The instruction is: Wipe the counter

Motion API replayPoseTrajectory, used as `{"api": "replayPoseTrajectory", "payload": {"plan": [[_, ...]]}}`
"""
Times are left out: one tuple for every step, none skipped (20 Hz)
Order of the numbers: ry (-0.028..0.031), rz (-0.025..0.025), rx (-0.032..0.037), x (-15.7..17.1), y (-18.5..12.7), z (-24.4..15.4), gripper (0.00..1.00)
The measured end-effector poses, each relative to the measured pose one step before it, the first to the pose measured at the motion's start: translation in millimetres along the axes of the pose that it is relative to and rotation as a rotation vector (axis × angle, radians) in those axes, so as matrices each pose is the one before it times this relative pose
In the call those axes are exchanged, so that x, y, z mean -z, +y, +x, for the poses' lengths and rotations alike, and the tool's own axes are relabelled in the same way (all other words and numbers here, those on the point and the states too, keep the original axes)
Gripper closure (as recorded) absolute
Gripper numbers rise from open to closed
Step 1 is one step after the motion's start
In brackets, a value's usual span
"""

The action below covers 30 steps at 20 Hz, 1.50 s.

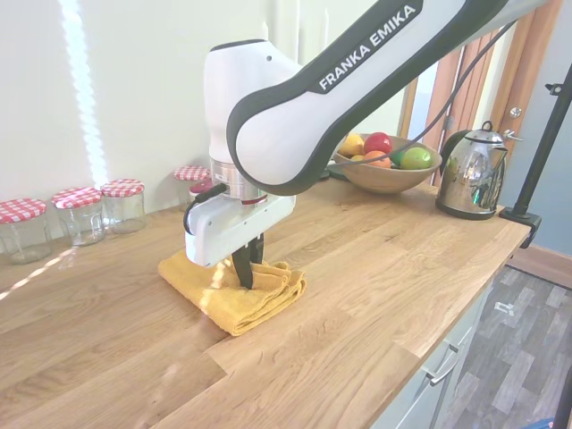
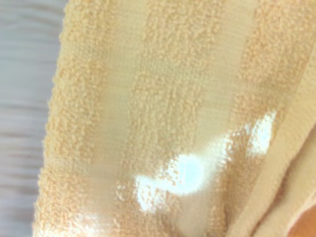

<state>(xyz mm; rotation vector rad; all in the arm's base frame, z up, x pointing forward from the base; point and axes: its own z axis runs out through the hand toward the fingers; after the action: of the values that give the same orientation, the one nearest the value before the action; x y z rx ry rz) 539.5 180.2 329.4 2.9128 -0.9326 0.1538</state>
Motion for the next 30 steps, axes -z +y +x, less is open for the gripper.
{"api": "replayPoseTrajectory", "payload": {"plan": [[0.00129, -0.00325, 0.00665, 0.97, -5.7, -6.1, 1.0], [0.00092, -0.00381, 0.00716, 1.39, -6.73, -6.35, 1.0], [0.00246, -0.00497, 0.00813, 0.85, -7.05, -6.42, 1.0], [0.0025, -0.005, 0.00688, 1.16, -6.67, -5.77, 1.0], [0.00116, -0.00408, 0.00635, 1.21, -6.79, -5.05, 1.0], [0.00108, -0.00439, 0.00764, 1.17, -6.82, -4.94, 1.0], [0.00102, -0.0041, 0.00517, 0.82, -5.96, -3.81, 1.0], [-0.00071, -0.00378, 0.00347, 1.03, -5.36, -2.84, 1.0], [-0.00268, -0.0049, -0.00116, 0.84, -4.45, -2.26, 0.0], [-0.00228, -0.0044, -0.00243, 0.59, -3.46, -1.27, 0.0], [-0.0024, -0.00548, 0.00053, 0.37, -2.53, -0.56, 0.0], [-0.00178, -0.00383, 0.00055, 0.01, -1.55, -0.02, 0.0], [-0.00117, -0.00296, -0.0004, 0.27, -0.64, 0.28, 0.0], [-0.00104, -0.00233, -0.00045, 0.14, -0.6, 0.46, 0.0], [-0.00079, -0.00168, -0.00012, 0.04, -0.27, 0.16, 0.0], [-0.00021, -0.00038, -0.00005, 0.02, -0.01, 0.01, 0.0], [-0.00009, -0.00009, 0.00001, -0.09, -0.02, 0.0, 0.0], [-0.00021, -0.00029, 0.00004, -0.2, -0.01, -0.02, 0.0], [0.00001, -0.00003, -0.00006, -0.01, 0.02, 0.04, 0.0], [0.00004, 0.00006, -0.00004, 0.02, 0.0, 0.03, 0.0], [0.00009, 0.00013, -0.00006, 0.07, -0.02, 0.05, 0.0], [0.00022, 0.00037, -0.00007, 0.19, -0.08, 0.09, 0.0], [0.0003, 0.00052, -0.00013, 0.26, -0.12, 0.12, 0.0], [0.00025, 0.00044, -0.00013, 0.23, -0.09, 0.13, 0.0], [0.00025, 0.00042, -0.00014, 0.21, -0.08, 0.13, 0.0], [0.00026, 0.00045, -0.00011, 0.23, -0.1, 0.11, 0.0], [0.00031, 0.00054, -0.00012, 0.28, -0.12, 0.13, 0.0], [0.00038, 0.00063, -0.00013, 0.34, -0.12, 0.13, 0.0], [0.00039, 0.00065, -0.00014, 0.35, -0.11, 0.14, 0.0], [0.00043, 0.00066, -0.00012, 0.4, -0.07, 0.11, 0.0]]}}
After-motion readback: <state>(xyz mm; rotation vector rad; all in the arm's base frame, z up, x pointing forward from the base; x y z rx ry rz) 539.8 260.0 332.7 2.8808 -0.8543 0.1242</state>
